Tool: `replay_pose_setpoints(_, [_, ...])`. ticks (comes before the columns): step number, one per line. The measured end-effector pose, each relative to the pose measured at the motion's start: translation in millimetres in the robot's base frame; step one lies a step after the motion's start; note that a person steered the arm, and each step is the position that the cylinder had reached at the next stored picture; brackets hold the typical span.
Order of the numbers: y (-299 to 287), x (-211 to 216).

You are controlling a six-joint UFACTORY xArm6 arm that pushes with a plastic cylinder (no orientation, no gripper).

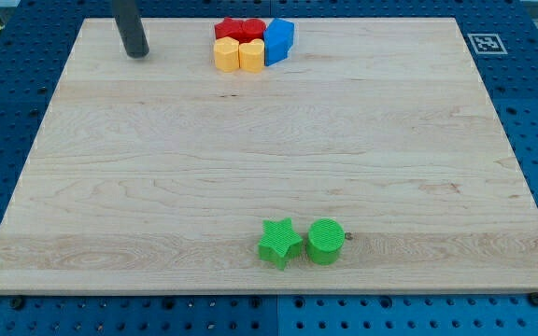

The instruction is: Separate the red blocks and yellow blocks

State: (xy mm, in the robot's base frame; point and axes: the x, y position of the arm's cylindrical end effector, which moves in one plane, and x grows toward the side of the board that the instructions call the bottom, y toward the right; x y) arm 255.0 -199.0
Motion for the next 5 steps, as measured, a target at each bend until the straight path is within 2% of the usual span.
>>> replay_pose_setpoints(2, [15,-51])
replay_pose_setpoints(4, [68,7])
replay_pose_setpoints(5, [91,9])
